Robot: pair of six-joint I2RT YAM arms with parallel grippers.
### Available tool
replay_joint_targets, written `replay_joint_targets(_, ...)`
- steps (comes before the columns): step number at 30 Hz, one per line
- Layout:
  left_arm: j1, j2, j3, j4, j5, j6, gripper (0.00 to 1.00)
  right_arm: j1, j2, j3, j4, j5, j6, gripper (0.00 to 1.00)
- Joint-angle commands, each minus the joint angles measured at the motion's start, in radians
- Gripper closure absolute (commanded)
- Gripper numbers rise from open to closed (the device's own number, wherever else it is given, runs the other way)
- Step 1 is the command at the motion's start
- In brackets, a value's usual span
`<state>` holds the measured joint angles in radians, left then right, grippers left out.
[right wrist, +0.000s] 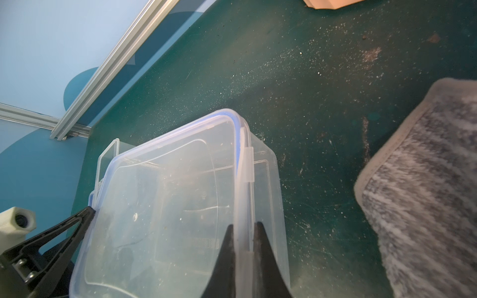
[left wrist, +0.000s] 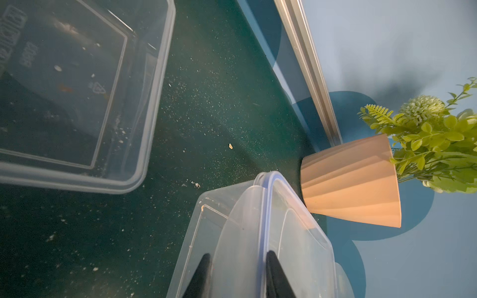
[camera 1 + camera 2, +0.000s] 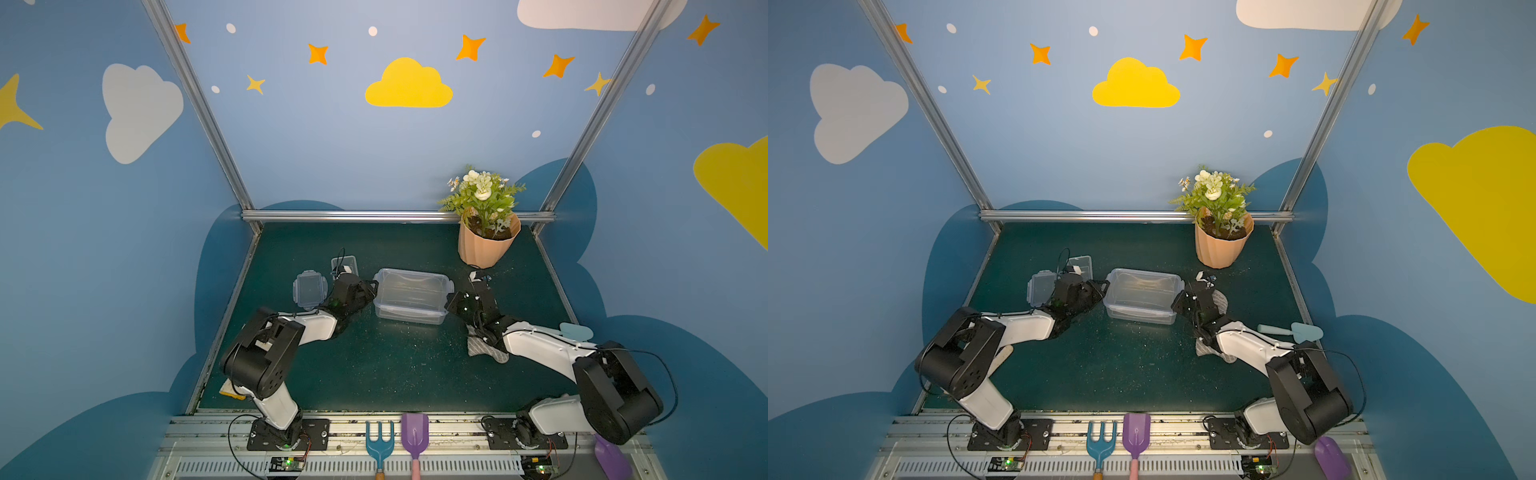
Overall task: Wipe the insides of the lunch boxes
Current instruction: Open the fastener of the lunch box.
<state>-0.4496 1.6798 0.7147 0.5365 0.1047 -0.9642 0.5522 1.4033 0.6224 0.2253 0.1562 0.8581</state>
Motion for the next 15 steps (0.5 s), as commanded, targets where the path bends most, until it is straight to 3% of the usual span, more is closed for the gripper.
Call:
replay_joint_targets(1, -0.058, 0.016, -0.019, -0.281, 0.054, 0.029, 0.96, 0.023, 0.039, -0.058, -0.296, -0.060, -0.008, 1.00)
replay_joint_targets(8, -0.086, -0.040, 0.070, -0.556, -0.070, 0.101, 0.96, 0.023, 0.016, -0.058, -0.323, -0.051, -0.018, 1.00)
replay_joint_targets(12, -0.108, -0.050, 0.097, -0.630, -0.103, 0.122, 0.96, 0.023, 0.004, -0.061, -0.327, -0.042, -0.019, 1.00)
replay_joint_targets(13, -0.110, -0.054, 0.097, -0.639, -0.103, 0.120, 0.94, 0.023, 0.003, -0.060, -0.331, -0.040, -0.022, 1.00)
replay_joint_targets(15, -0.110, -0.069, 0.098, -0.658, -0.103, 0.120, 0.77, 0.022, 0.002, -0.053, -0.335, -0.039, -0.027, 1.00)
